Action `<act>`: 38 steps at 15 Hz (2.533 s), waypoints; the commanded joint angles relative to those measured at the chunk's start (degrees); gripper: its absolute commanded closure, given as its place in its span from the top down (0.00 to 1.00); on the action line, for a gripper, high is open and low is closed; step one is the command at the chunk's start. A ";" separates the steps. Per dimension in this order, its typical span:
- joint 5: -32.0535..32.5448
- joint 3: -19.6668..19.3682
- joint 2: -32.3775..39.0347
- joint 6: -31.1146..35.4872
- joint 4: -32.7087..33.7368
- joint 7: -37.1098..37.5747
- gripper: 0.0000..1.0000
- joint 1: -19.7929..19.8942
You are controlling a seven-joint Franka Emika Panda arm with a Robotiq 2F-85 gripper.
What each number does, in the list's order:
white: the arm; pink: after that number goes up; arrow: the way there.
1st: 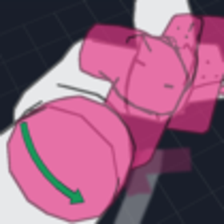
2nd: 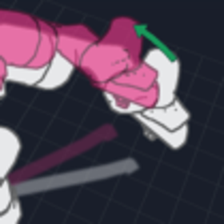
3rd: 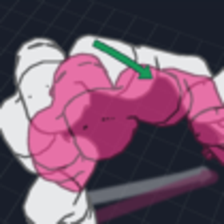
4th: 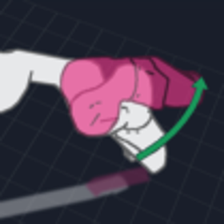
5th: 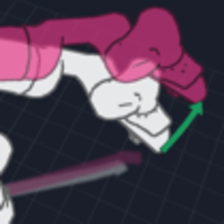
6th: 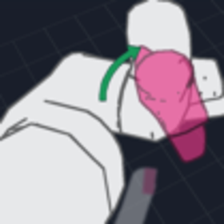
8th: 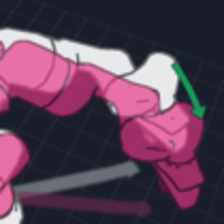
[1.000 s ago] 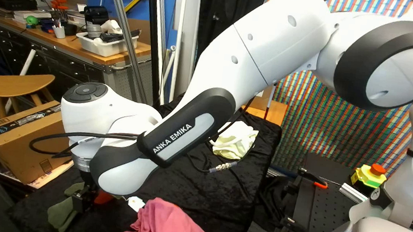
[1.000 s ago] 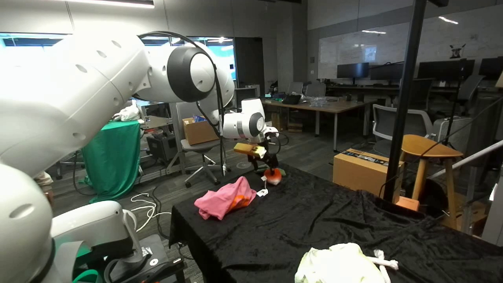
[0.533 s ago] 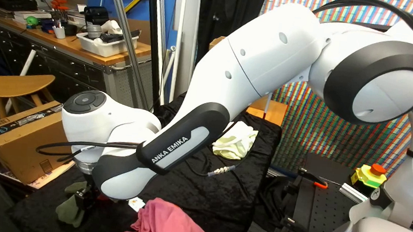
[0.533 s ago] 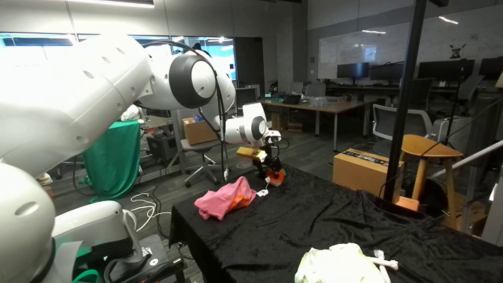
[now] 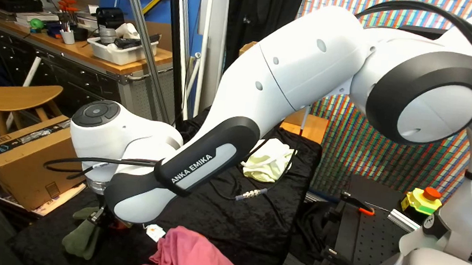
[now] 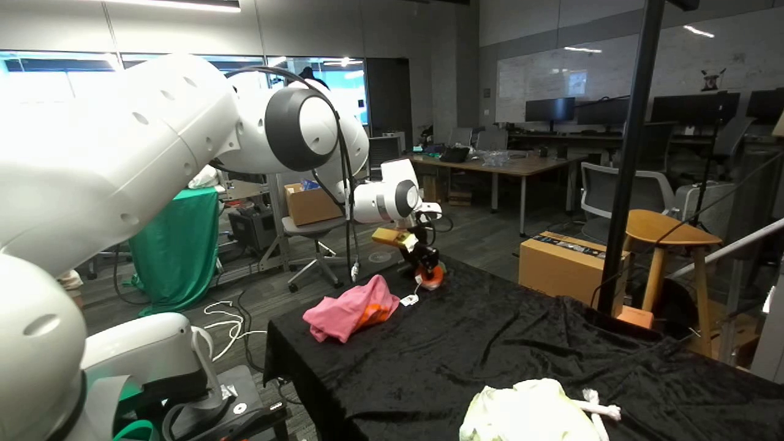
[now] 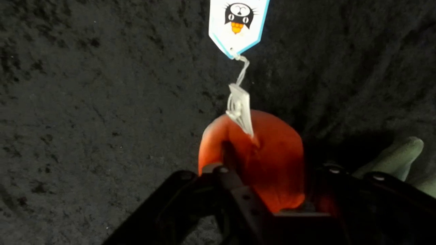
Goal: Gather all the objects on the table and put them in one place
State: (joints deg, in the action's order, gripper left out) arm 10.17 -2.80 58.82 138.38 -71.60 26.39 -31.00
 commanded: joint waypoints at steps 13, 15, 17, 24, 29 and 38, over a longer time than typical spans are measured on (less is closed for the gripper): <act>-0.59 -0.08 -15.04 2.83 -14.53 -3.85 0.09 8.51; -0.49 -1.33 -18.79 3.74 -18.85 -2.51 0.09 10.35; -0.33 -2.70 -22.02 4.11 -22.79 -1.38 0.08 12.09; -0.09 -6.82 -28.53 0.30 -33.10 3.25 0.08 16.38; -1.45 -6.26 -32.83 -3.11 -40.37 2.74 0.08 20.10; -2.23 -6.77 -37.75 -8.62 -48.02 10.04 0.08 24.27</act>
State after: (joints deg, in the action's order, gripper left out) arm 8.80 -9.95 23.35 132.13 -117.43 34.29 -7.69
